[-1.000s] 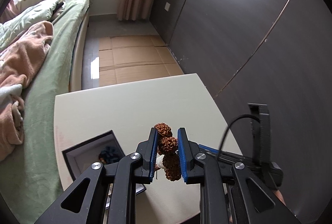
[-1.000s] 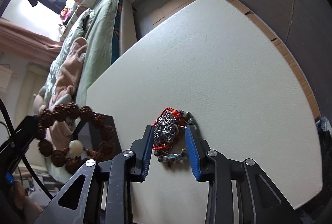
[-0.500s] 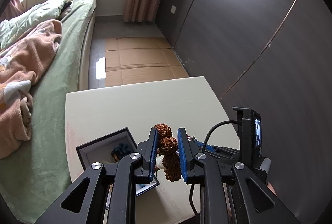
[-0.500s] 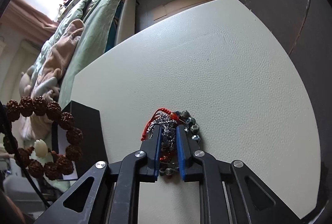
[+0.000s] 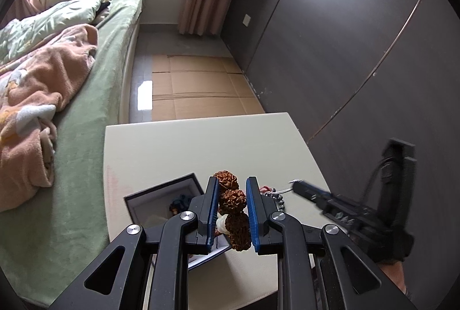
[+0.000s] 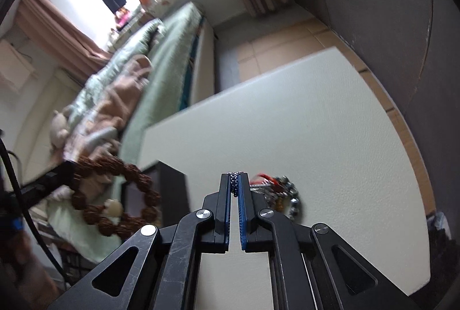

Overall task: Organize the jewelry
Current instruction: 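Lift the rudraksha bracelet with the left tool while the right tool lifts the silver bracelet toward the box, then lower both bracelets into the black box and open both tools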

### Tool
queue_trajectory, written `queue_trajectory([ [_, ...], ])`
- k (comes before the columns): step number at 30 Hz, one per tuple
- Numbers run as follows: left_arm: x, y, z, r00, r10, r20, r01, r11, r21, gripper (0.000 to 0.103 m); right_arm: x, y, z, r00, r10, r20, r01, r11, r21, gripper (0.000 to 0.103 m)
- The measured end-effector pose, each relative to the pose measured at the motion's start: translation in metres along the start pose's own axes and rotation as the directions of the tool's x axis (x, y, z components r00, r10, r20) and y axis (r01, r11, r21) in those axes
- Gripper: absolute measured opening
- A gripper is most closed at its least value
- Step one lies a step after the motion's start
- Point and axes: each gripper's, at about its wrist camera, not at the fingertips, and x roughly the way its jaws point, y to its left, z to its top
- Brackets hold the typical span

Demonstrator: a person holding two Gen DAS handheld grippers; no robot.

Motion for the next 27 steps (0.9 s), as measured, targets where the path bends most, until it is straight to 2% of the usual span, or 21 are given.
queue_trajectory([
  [8, -0.016, 0.023, -0.002, 1.000, 0.009, 0.024, -0.008, 0.999, -0.036, 0.020, -0.047, 0.022, 0.022, 0.993, 0.055, 0.107, -0.052, 0.998, -0.027, 0.006],
  [14, -0.022, 0.038, -0.006, 0.999, 0.010, 0.034, -0.008, 0.998, -0.063, 0.020, -0.089, 0.055, 0.042, 0.980, 0.076, 0.184, -0.059, 0.994, -0.094, 0.006],
  [21, -0.020, 0.048, -0.012, 0.999, 0.014, 0.033, -0.011, 0.996, -0.086, 0.020, -0.132, 0.095, 0.061, 0.960, 0.087, 0.266, -0.045, 0.986, -0.161, 0.006],
  [25, -0.007, 0.050, -0.015, 1.000, -0.027, 0.013, 0.028, 0.995, -0.100, 0.020, -0.154, 0.116, 0.072, 0.947, 0.106, 0.303, -0.050, 0.981, -0.189, 0.006],
  [27, -0.003, 0.053, -0.015, 1.000, -0.024, 0.018, 0.026, 0.993, -0.117, 0.020, -0.165, 0.129, 0.077, 0.941, 0.120, 0.315, -0.054, 0.976, -0.210, 0.006],
])
